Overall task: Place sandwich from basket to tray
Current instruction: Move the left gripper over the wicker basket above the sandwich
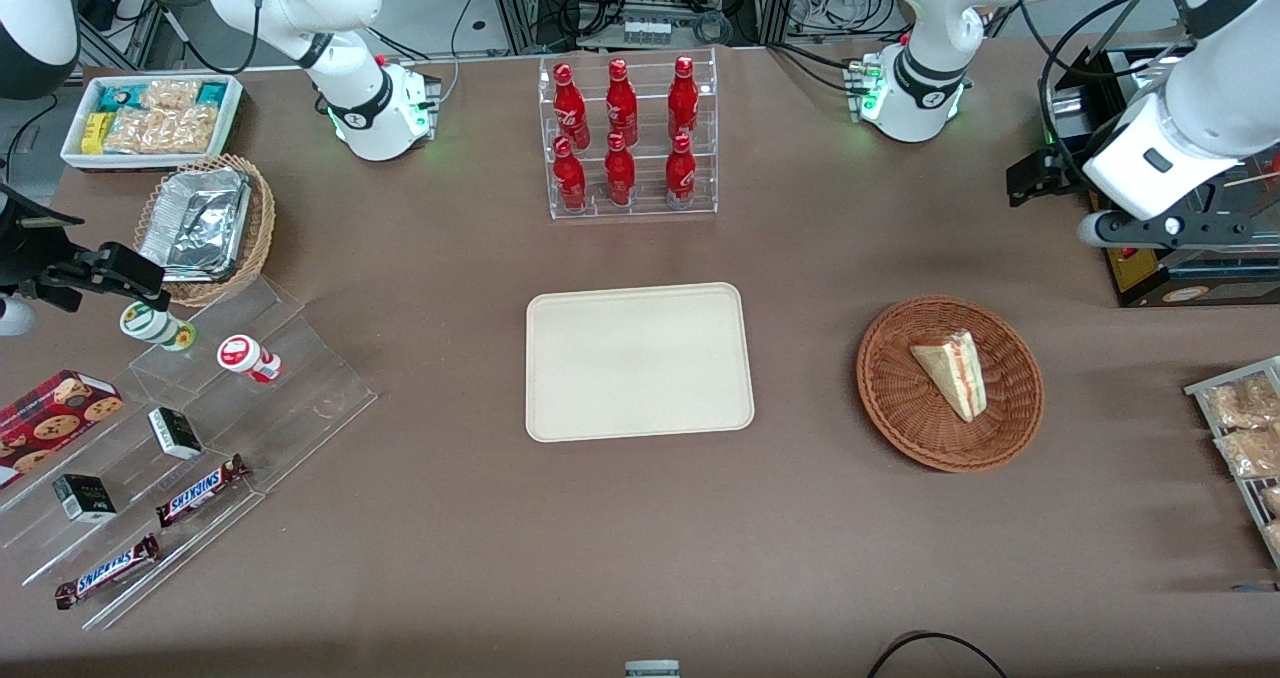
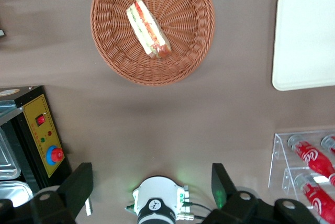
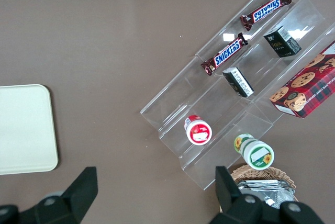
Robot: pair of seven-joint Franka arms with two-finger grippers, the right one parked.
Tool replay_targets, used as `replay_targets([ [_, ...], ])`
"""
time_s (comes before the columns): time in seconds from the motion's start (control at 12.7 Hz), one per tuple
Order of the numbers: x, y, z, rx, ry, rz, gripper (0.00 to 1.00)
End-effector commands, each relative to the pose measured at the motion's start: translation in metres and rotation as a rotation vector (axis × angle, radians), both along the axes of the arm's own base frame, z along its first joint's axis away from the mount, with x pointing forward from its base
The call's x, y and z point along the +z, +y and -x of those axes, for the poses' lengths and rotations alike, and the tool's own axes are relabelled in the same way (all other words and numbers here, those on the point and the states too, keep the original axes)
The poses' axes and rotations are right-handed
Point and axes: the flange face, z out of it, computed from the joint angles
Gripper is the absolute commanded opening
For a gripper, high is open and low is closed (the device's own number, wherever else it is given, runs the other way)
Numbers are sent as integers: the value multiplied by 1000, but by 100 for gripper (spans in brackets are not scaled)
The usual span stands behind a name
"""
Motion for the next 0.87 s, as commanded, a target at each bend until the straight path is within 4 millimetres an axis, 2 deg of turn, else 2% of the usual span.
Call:
replay_targets([
  [0.0, 4, -1, 3, -51, 7, 24, 100],
  [0.16, -3, 2, 0, -46, 17, 24, 100],
  [0.24, -14, 2, -3, -46, 31, 23, 100],
  [0.55, -76, -1, -10, -50, 15, 25, 100],
  [0.79, -110, 1, -18, -44, -18, 28, 100],
])
